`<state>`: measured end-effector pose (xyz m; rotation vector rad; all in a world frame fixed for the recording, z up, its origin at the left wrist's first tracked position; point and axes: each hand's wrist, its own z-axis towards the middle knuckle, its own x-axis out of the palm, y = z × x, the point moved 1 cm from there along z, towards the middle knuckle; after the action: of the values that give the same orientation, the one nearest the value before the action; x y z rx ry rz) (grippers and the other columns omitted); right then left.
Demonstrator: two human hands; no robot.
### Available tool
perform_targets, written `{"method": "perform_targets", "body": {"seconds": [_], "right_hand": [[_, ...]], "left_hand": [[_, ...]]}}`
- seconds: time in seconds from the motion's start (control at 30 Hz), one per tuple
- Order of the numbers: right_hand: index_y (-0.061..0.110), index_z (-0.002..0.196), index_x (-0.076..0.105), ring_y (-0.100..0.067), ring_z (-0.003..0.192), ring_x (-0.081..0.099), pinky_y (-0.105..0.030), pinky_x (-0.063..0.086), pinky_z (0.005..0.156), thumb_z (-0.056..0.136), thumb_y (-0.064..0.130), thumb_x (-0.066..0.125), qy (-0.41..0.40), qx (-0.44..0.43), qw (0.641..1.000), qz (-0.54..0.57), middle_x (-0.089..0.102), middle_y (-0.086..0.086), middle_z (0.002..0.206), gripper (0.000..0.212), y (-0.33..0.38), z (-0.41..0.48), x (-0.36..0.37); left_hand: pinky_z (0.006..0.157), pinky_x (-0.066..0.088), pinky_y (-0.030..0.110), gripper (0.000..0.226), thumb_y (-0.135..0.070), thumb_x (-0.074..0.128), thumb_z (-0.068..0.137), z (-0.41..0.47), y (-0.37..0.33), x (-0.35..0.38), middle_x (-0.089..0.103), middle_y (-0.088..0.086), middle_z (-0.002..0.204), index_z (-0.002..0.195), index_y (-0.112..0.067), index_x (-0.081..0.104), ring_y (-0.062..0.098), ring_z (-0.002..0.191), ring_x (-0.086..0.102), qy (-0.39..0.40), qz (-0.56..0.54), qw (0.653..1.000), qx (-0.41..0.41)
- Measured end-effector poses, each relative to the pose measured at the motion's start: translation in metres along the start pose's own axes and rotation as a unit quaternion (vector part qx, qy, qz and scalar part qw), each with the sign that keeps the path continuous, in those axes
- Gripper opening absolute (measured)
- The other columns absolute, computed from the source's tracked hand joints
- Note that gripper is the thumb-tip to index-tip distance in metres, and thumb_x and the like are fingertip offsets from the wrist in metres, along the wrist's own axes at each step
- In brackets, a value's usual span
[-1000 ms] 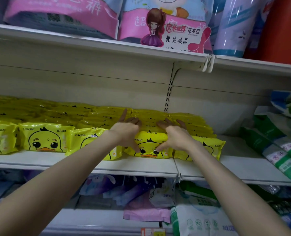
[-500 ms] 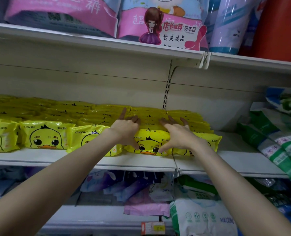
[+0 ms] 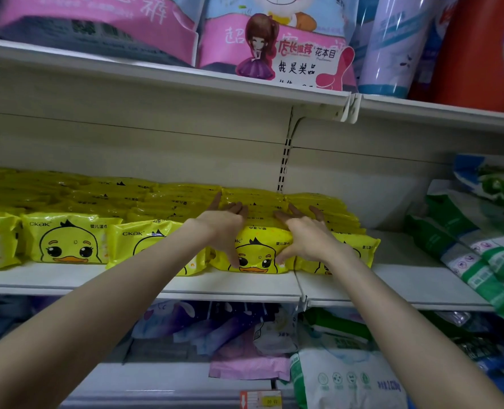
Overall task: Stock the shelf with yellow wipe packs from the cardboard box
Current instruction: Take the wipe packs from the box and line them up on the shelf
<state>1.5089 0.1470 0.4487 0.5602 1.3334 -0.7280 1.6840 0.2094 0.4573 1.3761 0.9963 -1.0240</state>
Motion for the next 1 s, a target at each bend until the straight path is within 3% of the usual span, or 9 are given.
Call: {"method": "perform_targets", "body": {"seconds": [0.47, 0.7, 0.9, 1.0], "right_hand": [[0.028, 0.149, 0.020, -0.019, 0.147, -0.001, -0.044, -0.007, 0.116, 0.062, 0.052, 0.079, 0.013, 0.026, 1.000, 0.002, 0.013, -0.012, 0.158, 0.108, -0.003, 0.010, -0.002], [0.027, 0.150, 0.018, -0.019, 0.147, 0.000, -0.047, -0.006, 0.117, 0.061, 0.055, 0.079, 0.016, 0.020, 1.000, 0.002, 0.018, -0.012, 0.156, 0.111, -0.002, 0.006, 0.000], [0.024, 0.151, 0.009, -0.018, 0.147, 0.000, -0.051, -0.007, 0.116, 0.060, 0.061, 0.076, 0.016, 0.000, 1.000, 0.007, 0.025, -0.003, 0.156, 0.119, -0.002, -0.005, -0.001], [0.025, 0.151, 0.005, -0.017, 0.147, -0.002, -0.051, -0.008, 0.116, 0.061, 0.063, 0.074, 0.020, -0.016, 1.000, -0.013, 0.016, 0.003, 0.158, 0.120, 0.003, -0.003, 0.001]], "left_hand": [[0.114, -0.010, 0.055, 0.122, -0.064, 0.071, 0.065, 0.014, 0.003, 0.000, 0.009, 0.011, 0.158, 0.150, -0.006, 0.004, 0.021, 0.147, 0.000, -0.004, 0.011, 1.000, -0.010], [0.114, -0.009, 0.057, 0.125, -0.062, 0.075, 0.060, 0.011, 0.001, 0.002, 0.011, 0.012, 0.157, 0.149, -0.006, 0.008, 0.023, 0.147, 0.004, 0.001, -0.003, 1.000, -0.011], [0.114, -0.007, 0.057, 0.122, -0.061, 0.075, 0.062, 0.008, -0.002, 0.000, 0.012, 0.011, 0.158, 0.149, -0.005, 0.009, 0.021, 0.147, 0.002, 0.003, 0.005, 1.000, -0.010], [0.114, -0.009, 0.057, 0.123, -0.062, 0.076, 0.060, 0.007, -0.002, -0.002, 0.012, 0.011, 0.157, 0.149, -0.006, 0.010, 0.020, 0.147, 0.003, 0.006, 0.004, 1.000, -0.011]]}}
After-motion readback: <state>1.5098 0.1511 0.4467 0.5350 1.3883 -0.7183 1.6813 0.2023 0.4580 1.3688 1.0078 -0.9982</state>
